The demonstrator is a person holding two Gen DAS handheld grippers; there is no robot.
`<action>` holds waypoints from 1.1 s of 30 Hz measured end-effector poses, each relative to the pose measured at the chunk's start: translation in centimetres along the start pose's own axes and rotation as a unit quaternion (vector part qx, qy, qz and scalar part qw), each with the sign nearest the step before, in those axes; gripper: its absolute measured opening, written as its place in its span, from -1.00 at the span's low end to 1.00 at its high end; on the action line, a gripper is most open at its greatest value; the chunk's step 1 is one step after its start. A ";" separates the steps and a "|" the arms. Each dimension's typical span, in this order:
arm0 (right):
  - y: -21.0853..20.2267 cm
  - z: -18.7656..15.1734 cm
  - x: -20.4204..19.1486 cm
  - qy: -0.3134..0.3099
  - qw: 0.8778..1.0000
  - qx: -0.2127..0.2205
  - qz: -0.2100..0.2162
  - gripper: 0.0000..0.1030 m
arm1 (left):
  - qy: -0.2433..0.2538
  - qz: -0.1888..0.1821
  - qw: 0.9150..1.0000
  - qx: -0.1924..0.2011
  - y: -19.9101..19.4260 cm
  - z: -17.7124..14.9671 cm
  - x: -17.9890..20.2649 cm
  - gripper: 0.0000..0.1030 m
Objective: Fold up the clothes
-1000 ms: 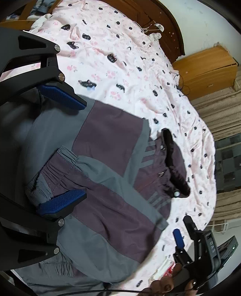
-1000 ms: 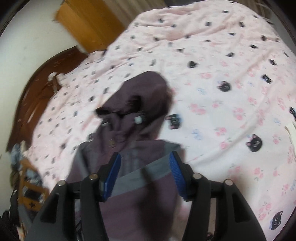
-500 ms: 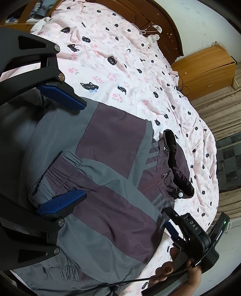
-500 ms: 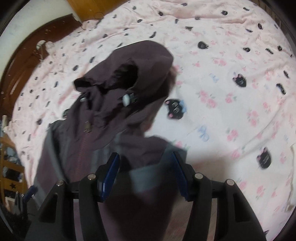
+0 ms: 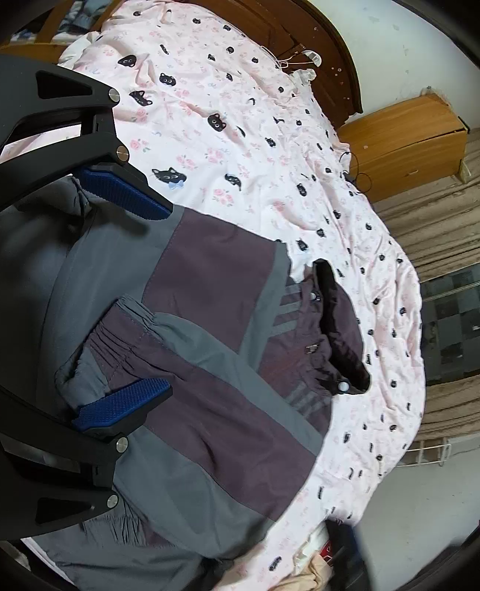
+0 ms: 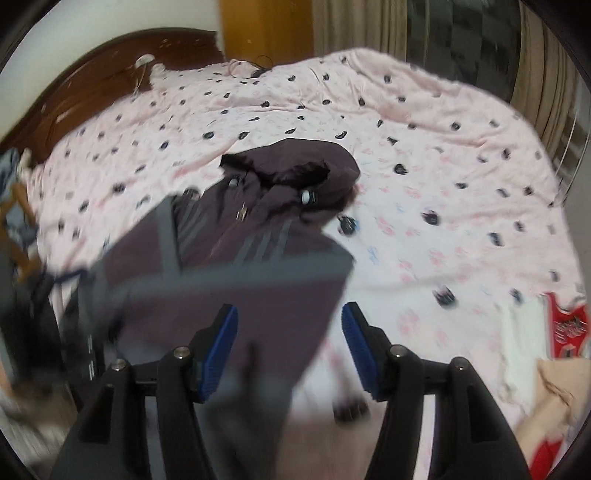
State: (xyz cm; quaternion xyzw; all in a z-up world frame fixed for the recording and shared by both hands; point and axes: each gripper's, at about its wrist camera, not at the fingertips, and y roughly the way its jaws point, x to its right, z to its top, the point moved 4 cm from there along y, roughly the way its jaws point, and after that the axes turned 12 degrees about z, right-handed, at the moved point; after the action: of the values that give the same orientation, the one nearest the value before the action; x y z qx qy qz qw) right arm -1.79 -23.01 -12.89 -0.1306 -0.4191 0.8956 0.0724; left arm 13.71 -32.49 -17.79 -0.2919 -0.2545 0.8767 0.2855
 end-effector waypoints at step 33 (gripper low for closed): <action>0.5 -10.9 -1.6 0.049 0.995 -0.028 -0.083 -0.68 | -0.059 -0.046 0.996 -0.049 0.8 -0.6 -1.3 0.66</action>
State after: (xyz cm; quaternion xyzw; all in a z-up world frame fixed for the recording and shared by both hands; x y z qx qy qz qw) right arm 2.89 -15.74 -19.67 -0.1410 -0.4494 0.8669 0.1631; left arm 14.72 -33.76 -18.22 -0.2416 -0.3264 0.8649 0.2952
